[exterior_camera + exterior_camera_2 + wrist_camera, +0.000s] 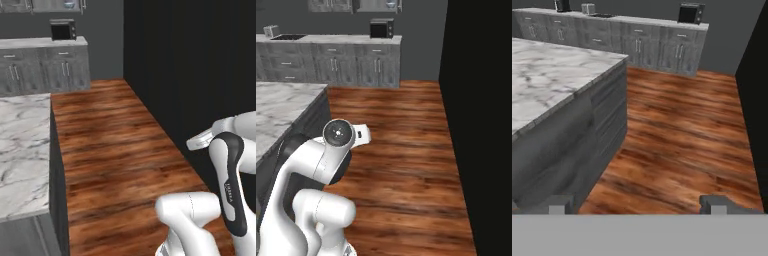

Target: Take the smaller bowl and place it next to the appetizer plate on the dining counter , and place the larger bowl next to the plate with cooked food.

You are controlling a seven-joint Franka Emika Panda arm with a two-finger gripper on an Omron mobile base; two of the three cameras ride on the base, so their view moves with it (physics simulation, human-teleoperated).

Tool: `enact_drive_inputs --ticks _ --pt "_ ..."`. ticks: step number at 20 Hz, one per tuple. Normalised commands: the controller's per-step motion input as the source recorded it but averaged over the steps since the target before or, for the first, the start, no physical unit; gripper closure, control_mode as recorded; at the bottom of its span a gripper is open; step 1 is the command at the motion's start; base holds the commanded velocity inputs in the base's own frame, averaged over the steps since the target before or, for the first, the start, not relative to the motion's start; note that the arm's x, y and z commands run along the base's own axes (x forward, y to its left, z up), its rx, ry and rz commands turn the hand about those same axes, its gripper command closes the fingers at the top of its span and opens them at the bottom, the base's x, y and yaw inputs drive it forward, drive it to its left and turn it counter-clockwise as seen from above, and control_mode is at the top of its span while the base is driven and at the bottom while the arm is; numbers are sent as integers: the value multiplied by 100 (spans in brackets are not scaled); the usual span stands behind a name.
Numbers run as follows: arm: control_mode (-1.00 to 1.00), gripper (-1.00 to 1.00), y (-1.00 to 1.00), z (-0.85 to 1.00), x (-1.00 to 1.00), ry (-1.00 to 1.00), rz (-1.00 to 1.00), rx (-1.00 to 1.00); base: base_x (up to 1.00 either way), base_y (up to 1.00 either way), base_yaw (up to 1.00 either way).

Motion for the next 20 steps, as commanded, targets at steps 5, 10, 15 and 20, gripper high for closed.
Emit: enact_drive_inputs --ticks 5,10,15,20 --pt "100 -100 0 0 0 0 0 0 100 -17 1" --pt "100 -100 0 0 0 0 0 0 100 0 2" --pt "100 -100 0 0 0 0 0 0 100 0 0" --pt "100 -100 0 0 0 0 0 0 100 0 0"
